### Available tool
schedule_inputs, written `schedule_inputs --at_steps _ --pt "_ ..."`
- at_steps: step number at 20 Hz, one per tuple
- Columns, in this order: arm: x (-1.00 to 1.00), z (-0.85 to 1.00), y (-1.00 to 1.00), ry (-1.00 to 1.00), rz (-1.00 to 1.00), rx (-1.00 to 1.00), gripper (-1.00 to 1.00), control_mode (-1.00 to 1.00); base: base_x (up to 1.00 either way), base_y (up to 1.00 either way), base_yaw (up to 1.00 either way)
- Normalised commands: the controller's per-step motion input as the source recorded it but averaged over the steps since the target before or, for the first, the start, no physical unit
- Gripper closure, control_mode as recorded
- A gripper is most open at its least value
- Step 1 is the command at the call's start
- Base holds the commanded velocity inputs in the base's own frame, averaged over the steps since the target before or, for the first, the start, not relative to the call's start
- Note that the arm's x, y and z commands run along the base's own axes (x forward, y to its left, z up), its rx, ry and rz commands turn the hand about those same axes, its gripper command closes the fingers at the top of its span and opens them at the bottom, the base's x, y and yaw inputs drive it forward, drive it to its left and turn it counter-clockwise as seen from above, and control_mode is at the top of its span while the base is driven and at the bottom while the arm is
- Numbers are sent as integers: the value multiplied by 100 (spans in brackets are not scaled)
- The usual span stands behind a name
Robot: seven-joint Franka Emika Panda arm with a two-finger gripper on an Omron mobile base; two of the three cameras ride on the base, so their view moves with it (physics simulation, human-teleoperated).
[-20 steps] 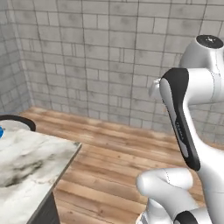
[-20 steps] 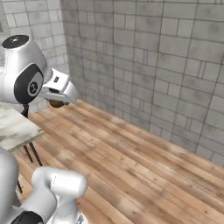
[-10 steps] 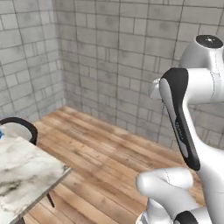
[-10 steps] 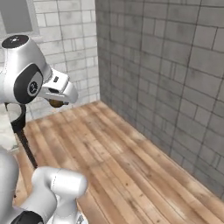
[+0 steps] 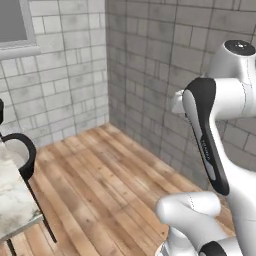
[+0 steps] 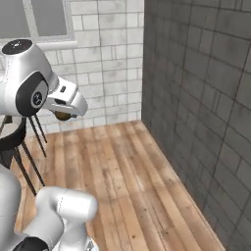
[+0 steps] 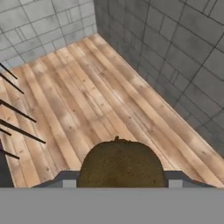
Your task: Pick up the tangerine and kiwi from the fridge and place one fruit on each plate on the dining counter.
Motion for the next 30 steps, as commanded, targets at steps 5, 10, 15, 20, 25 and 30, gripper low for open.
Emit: schedule_inputs --at_steps 5,10,15,20,25,30 --pt "0 0 0 0 0 0 100 100 100 -77 47" --pt "0 0 0 0 0 0 100 100 98 -52 55" --pt "0 0 0 0 0 0 100 100 87 -35 59" --pt "0 0 0 0 0 0 100 100 84 -14 60" --pt "0 0 0 0 0 0 100 100 41 -28 60" --pt "0 0 0 0 0 0 100 100 16 -38 61"
